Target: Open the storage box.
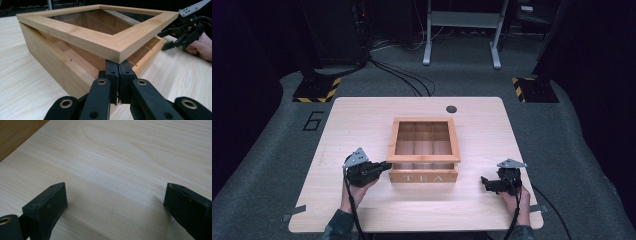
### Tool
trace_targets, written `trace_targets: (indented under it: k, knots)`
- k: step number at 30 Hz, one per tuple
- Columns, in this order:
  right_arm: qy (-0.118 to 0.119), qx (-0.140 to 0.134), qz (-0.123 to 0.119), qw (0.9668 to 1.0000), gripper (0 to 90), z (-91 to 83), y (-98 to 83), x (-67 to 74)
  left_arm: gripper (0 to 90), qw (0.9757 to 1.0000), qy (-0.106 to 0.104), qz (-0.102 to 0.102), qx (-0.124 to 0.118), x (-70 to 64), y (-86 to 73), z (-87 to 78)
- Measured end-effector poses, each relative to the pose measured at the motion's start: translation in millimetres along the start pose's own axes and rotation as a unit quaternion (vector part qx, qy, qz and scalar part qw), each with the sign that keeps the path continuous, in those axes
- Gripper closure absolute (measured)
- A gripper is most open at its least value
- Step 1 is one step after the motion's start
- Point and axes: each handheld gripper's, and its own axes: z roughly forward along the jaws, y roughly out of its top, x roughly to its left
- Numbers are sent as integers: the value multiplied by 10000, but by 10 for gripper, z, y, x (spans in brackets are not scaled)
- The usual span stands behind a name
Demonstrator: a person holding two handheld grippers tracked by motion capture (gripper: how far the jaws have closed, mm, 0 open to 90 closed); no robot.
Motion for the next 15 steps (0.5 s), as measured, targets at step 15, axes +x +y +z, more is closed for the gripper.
trace_targets:
  k: [15]
  knots:
    - [3,1,-8,10000,44,0,1,-2,876,9998,47,112,-184,56,254,-13]
